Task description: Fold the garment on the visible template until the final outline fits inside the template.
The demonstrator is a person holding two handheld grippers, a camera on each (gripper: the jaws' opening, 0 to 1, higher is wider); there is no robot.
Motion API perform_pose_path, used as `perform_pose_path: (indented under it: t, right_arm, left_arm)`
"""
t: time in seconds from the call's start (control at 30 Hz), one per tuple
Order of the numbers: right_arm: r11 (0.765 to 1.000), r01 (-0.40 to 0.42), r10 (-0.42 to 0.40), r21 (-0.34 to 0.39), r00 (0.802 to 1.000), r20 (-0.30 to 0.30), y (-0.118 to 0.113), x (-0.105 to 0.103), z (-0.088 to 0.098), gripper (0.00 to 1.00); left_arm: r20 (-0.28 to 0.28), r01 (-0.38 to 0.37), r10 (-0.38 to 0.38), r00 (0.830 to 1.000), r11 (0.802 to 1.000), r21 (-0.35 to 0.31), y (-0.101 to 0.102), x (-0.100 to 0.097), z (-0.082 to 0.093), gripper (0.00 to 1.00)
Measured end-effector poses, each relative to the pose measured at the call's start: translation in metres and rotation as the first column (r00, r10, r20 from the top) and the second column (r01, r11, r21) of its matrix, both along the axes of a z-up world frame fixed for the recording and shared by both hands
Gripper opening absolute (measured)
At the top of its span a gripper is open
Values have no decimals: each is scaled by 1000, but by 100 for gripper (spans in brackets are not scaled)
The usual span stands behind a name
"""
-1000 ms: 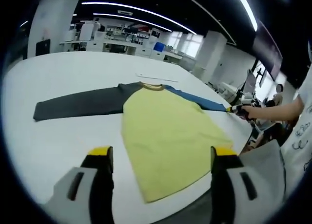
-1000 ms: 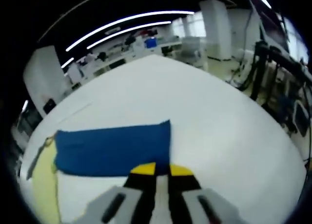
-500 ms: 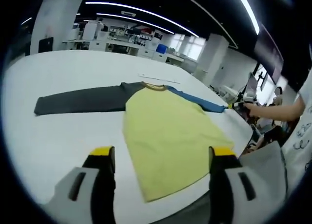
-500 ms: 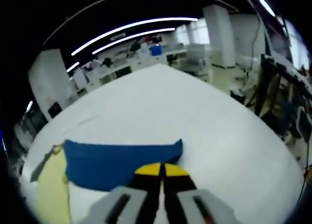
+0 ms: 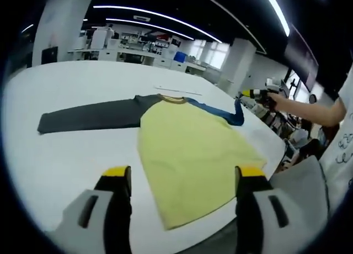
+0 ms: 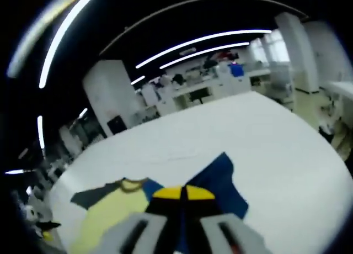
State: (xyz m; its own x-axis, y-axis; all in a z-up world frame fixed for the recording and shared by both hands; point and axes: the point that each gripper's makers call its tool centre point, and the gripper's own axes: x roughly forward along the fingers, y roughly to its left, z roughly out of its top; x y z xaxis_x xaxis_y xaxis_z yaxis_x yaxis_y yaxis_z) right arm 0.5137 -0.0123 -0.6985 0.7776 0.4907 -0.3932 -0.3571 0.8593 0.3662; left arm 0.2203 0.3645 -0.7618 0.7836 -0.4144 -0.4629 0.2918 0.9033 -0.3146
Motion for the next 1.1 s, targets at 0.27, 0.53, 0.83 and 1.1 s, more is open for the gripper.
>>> perform_pose_path:
  t: [0.27, 0.53, 0.83, 1.1]
  right_arm:
    - [980, -194, 193, 50, 981, 25, 113, 5, 13, 0]
    - [944, -321, 320, 75, 947, 18, 192, -3, 10, 0]
    - [896, -438, 438, 77, 899, 18, 263, -16, 1, 0]
    - [861, -504, 506, 63, 862, -12, 312, -36, -21, 0]
  left_arm:
    - [10, -24, 24, 1000, 1000, 6, 3, 3, 1, 73]
    - [19, -32, 31, 999, 999, 7, 5, 5, 1, 73]
    - [10, -25, 25, 1000, 1000, 6, 3, 5, -2, 74]
    - [3, -33, 33, 999, 999, 6, 6, 4, -5, 73]
